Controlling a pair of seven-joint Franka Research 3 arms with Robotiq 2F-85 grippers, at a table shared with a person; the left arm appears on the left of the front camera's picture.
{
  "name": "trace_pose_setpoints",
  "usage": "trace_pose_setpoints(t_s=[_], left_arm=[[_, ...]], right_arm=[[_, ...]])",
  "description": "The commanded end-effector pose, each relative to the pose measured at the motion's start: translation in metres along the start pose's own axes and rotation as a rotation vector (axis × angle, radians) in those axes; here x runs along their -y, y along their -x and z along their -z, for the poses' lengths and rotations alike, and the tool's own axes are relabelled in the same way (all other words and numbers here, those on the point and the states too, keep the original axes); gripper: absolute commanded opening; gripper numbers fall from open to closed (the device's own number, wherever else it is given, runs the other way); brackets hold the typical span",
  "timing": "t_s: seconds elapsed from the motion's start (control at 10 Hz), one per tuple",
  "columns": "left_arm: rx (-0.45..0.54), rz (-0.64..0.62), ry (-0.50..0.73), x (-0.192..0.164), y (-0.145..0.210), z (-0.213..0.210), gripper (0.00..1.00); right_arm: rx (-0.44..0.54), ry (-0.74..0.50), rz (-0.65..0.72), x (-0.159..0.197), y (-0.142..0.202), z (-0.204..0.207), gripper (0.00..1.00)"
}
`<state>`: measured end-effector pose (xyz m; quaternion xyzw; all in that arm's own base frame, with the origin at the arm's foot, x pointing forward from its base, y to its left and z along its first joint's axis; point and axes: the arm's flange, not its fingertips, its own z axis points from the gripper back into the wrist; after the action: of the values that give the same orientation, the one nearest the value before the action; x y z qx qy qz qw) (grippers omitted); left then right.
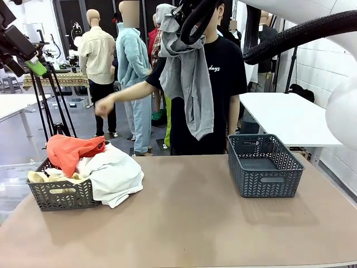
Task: Sort the tops and bottoms.
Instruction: Sort the clothes according to human instructions.
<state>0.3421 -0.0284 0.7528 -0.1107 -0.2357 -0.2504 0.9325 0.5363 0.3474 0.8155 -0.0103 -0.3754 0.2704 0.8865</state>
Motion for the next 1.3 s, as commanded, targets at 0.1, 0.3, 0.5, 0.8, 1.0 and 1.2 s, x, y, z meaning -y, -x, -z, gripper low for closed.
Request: trace_pose_setpoints(t_s=[0.1,0.3,0.5,0.8,1.0,1.2], left_arm=[[0.003,-0.008,-0.003,0.0001,0.0001,-0.0011,1.0],[0.003,-0.008,-0.003,0.0001,0.0001,-0.0011,1.0],[0.003,-0.008,-0.003,0.0001,0.0001,-0.0011,1.0],[0.003,-0.008,-0.003,0.0001,0.0001,-0.0011,1.0],[0.003,-0.008,-0.003,0.0001,0.0001,-0.0011,1.0],[0.003,-0.008,-0.003,0.0001,0.0001,-0.0011,1.0]], right_arm=[[0.02,-0.001,0.002,0.0003,-0.002,-0.0014,0.0],[0.02,-0.001,0.002,0.0003,-0.002,-0.0014,0.0],[0.02,-0.001,0.002,0.0003,-0.002,-0.0014,0.0],[0.02,-0.001,0.002,0.0003,-0.002,-0.0014,0.0],[0.02,-0.001,0.002,0.0003,-0.002,-0.0014,0.0],[0.02,-0.001,0.002,0.0003,-0.002,-0.0014,0.0]])
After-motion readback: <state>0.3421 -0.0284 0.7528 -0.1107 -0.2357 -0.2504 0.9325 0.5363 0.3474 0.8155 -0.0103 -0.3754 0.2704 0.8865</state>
